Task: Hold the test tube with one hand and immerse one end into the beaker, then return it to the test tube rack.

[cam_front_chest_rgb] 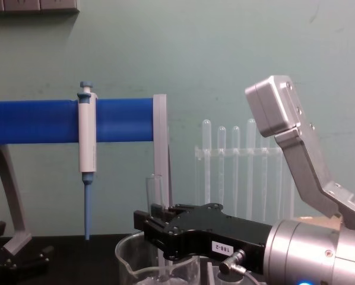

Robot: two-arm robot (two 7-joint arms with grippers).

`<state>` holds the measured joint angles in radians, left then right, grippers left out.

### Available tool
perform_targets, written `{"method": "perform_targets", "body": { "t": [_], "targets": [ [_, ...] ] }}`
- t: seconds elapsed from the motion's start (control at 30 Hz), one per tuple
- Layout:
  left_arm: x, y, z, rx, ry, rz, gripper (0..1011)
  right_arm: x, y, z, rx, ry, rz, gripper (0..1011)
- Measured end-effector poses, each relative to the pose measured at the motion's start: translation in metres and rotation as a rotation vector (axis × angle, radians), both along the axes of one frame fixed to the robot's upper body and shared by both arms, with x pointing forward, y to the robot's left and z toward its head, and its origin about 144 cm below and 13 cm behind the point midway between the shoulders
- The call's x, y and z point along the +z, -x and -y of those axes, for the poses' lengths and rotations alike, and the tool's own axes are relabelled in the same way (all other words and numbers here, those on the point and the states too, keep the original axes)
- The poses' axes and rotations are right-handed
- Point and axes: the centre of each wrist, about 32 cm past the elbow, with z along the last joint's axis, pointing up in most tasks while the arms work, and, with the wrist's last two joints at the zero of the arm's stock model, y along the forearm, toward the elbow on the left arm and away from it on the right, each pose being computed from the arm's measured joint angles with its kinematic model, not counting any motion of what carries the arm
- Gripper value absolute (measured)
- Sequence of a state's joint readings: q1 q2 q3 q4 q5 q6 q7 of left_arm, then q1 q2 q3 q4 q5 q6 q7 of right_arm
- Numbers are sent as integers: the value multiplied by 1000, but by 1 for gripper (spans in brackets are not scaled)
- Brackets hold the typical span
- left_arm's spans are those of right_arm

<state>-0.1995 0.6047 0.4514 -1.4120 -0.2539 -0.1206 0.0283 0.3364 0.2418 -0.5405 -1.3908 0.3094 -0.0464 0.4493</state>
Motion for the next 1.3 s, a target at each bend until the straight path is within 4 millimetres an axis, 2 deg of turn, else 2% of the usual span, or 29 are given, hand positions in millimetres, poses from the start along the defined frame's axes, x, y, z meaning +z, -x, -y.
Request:
{"method": "perform_targets", "body": {
  "t": [1.3],
  "targets": [
    [0, 0, 0, 0, 0, 0, 1000, 0, 0, 0, 0, 0, 0, 225]
  ]
}}
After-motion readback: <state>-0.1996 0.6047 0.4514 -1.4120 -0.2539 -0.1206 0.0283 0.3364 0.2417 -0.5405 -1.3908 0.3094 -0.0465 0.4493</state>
